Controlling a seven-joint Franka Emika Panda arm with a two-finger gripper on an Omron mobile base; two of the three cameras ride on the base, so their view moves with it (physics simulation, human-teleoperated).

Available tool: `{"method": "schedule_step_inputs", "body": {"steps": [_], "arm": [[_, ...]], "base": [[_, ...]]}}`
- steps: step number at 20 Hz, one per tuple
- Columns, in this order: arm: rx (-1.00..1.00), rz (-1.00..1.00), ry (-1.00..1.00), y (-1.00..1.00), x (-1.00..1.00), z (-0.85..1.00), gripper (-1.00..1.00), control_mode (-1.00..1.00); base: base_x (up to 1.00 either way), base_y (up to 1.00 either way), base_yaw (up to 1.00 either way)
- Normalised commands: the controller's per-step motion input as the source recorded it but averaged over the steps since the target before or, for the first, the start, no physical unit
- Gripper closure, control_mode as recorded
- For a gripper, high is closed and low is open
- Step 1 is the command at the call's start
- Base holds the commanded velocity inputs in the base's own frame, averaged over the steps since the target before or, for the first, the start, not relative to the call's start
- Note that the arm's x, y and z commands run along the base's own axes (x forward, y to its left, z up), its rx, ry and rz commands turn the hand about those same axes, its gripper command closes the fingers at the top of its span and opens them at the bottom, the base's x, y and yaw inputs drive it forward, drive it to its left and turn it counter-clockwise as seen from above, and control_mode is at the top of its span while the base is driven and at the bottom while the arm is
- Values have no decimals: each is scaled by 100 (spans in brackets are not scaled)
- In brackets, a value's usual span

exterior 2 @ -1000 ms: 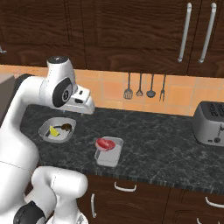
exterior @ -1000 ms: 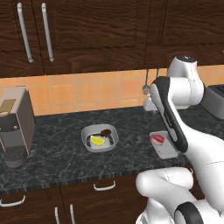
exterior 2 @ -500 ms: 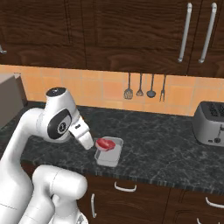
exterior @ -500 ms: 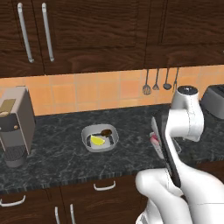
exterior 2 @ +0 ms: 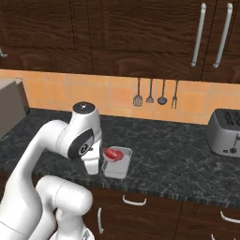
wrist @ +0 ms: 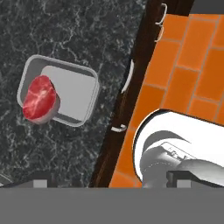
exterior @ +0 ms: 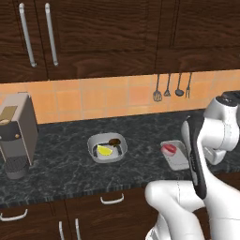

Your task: Take the meat container that has the steak and place it on the second highest rack of the freezer. Then take the vegetable container that has the lemon wedge and mushroom and place it on the highest rack of the freezer.

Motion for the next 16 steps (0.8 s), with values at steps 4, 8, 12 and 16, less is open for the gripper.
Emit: {"method": "schedule_step_inputs", "body": {"steps": [4,8,12,16], "arm": [[10,-7,37,-66,9,-3,-100,-100],[10,0,20,-29,3,-22,-100,-100],[12,0,1,0,2,-35,-100,-100],[2,0,0,0,6,-43,-100,-100]], "base": [[0,0,0],[0,0,0],[0,0,0],[0,0,0]]}}
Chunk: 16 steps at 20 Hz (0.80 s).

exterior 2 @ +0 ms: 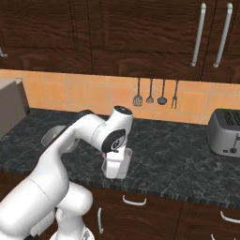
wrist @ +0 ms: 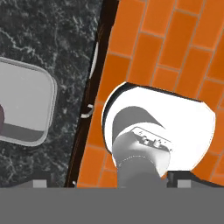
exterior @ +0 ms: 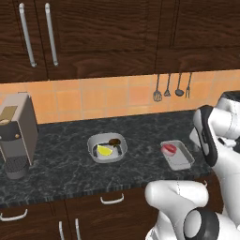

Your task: Take the meat container that has the steak and place it on the second highest rack of the freezer. Then take the vegetable container that has the lemon wedge and mushroom and place it on the highest rack of the freezer.

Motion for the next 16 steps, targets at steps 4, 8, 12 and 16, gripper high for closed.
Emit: {"method": "schedule_step_inputs", "body": {"steps": [4,8,12,16], "arm": [[-1,0,-18,14,2,-36,-100,-100],[0,0,-1,13,11,-21,-100,-100],[0,0,0,10,33,-25,-100,-100],[1,0,0,-9,26,-19,-100,-100]], "base": [[0,0,0],[0,0,0],[0,0,0],[0,0,0]]}}
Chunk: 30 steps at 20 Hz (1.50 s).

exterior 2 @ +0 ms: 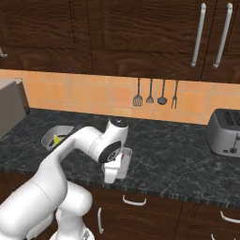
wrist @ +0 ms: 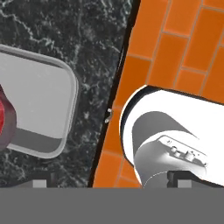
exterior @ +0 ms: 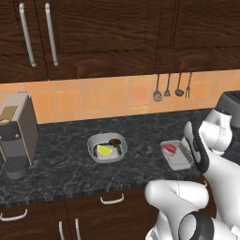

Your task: Take the meat container that has the steak and place it on the second highest rack of the freezer. Then take the vegetable container that has the lemon wedge and mushroom and place it on the highest rack of the freezer.

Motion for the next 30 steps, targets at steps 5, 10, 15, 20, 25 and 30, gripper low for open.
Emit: {"method": "schedule_step_inputs", "body": {"steps": [5,10,15,20,25,30], "arm": [[3,0,6,-20,20,-24,-100,-100],[0,0,8,-2,15,-39,-100,-100],[2,0,2,-11,23,-9,-100,-100],[0,0,6,0,36,-8,-100,-100],[0,0,10,-4,31,-30,-100,-100],[0,0,9,-3,12,-26,-100,-100]], "base": [[0,0,0],[0,0,0],[0,0,0],[0,0,0],[0,0,0],[0,0,0]]}}
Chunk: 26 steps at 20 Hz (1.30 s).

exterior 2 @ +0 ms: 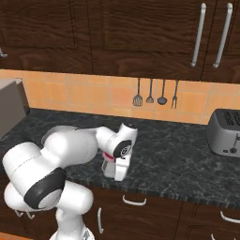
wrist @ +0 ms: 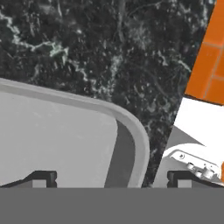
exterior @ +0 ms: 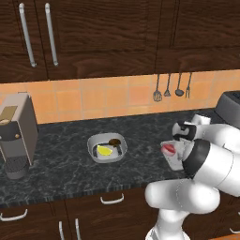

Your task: Take the meat container that has the steak and place it on the second highest rack of the freezer. Then take the vegetable container that has the lemon wedge and mushroom and place it on the highest rack of the freezer.

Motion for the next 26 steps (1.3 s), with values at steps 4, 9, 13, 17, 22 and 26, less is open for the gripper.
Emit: {"method": "schedule_step_inputs", "body": {"steps": [4,9,13,17,22,26], "arm": [[0,-6,6,1,0,-37,-100,-100],[0,-8,2,2,0,-39,-100,-100],[0,-8,0,34,3,-24,100,-100],[0,-5,0,22,0,-10,100,-100],[0,-4,-5,0,-5,0,100,-100],[0,-1,-54,9,-16,50,100,-100]], "base": [[0,0,0],[0,0,0],[0,0,0],[0,0,0],[0,0,0],[0,0,0]]}}
